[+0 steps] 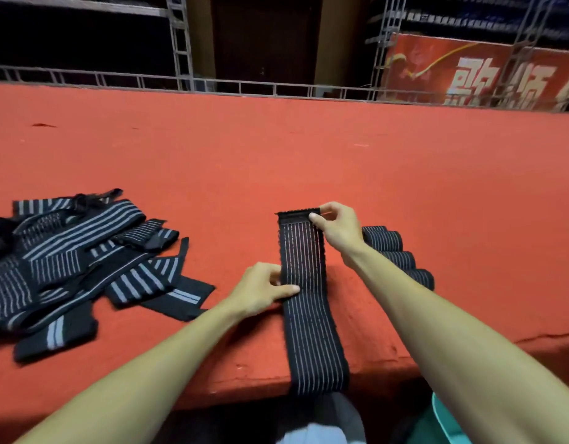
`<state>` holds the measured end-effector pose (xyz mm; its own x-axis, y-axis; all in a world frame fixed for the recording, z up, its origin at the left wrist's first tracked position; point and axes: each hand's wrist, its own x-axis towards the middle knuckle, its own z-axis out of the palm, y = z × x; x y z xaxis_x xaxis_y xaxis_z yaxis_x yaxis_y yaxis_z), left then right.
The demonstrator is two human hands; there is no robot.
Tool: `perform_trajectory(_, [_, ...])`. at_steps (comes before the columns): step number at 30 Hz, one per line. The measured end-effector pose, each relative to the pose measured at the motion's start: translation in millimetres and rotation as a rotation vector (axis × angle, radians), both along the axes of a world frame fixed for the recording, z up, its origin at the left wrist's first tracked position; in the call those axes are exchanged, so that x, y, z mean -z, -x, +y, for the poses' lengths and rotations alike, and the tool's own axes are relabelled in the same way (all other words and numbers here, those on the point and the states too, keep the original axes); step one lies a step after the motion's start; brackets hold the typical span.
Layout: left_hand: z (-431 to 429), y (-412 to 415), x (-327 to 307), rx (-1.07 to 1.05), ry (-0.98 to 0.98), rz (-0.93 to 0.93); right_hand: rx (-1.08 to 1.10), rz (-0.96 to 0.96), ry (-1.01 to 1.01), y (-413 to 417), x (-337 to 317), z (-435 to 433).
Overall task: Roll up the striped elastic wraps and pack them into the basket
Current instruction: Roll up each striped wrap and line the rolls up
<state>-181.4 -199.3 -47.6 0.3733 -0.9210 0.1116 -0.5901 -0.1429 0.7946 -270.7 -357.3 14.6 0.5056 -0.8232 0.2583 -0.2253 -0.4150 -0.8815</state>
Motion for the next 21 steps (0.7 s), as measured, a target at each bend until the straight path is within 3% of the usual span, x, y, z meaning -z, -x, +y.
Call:
perform_trajectory(2, [-9, -10, 9, -0.090, -0.003, -0.123, 0.040, 0.021, 0.019, -10, 14, -13])
perform_trajectory(9, [-33, -26, 29, -0.384, 0.070, -0.219, 0.066, 0.035, -0.087, -52, 56, -45])
perform_trajectory(13, [-35, -28, 37, -0.333, 0.070, -0.365, 0.088, 0.080, -0.084, -64, 83, -49])
perform_trajectory(21, [-32, -26, 28, -0.261, -0.085, -0.506, 0.038, 0.268, 0.133, -56, 74, -30])
